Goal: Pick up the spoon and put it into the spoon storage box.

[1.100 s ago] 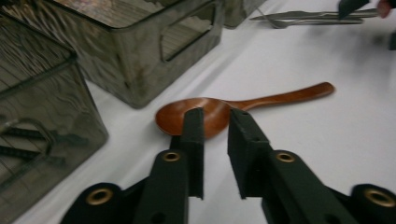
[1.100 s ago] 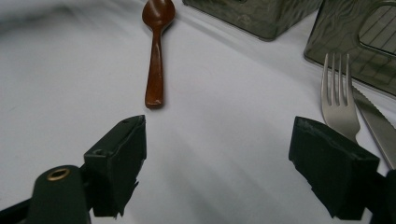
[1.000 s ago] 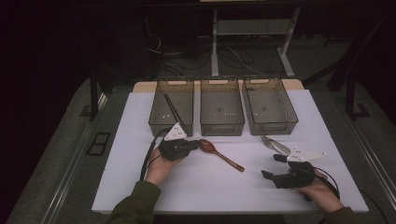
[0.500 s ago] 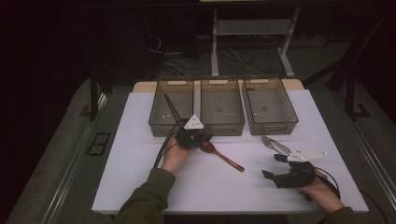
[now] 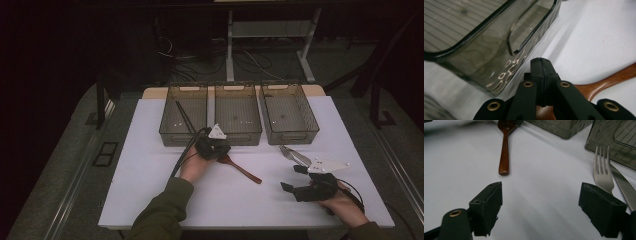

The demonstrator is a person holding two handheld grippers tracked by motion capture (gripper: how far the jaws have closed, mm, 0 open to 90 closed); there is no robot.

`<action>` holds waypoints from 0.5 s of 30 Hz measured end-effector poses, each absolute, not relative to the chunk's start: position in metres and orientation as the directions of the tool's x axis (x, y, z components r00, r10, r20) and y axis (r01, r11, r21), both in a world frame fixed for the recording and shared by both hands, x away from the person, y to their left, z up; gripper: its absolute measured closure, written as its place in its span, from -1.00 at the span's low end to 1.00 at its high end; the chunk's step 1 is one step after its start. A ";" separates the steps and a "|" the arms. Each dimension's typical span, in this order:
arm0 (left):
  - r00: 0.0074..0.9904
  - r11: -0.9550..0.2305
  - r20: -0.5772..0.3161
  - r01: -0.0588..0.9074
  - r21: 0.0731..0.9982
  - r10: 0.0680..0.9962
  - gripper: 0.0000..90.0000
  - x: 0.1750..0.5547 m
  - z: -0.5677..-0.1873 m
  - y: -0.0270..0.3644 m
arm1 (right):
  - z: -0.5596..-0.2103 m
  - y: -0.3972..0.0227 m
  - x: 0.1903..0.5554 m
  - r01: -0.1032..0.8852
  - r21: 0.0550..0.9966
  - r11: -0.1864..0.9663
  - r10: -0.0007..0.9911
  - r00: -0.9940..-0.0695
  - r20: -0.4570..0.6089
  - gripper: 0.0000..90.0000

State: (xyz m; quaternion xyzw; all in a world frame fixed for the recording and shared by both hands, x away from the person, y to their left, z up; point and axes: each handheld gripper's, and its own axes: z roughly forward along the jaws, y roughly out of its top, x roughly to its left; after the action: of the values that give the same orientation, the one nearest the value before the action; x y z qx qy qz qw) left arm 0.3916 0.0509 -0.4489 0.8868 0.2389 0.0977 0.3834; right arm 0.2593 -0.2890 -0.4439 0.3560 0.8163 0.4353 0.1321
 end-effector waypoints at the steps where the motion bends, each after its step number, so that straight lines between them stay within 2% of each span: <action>1: 0.866 -0.592 -0.013 0.353 0.724 0.500 0.97 0.392 -0.449 0.051 | -0.444 -0.289 0.259 0.466 0.805 0.367 0.696 -0.712 0.095 -0.59; 15: 0.876 -0.638 -0.022 0.368 0.677 0.482 0.97 0.384 -0.446 0.062 | -0.444 -0.290 0.259 0.467 0.803 0.370 0.696 -0.712 0.093 -0.59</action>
State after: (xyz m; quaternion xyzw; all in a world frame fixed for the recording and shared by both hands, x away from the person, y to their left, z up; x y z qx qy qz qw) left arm 0.3836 0.0616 -0.4458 0.9013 0.2360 0.0805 0.3543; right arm 0.2589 -0.2899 -0.4438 0.3556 0.8171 0.4342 0.1320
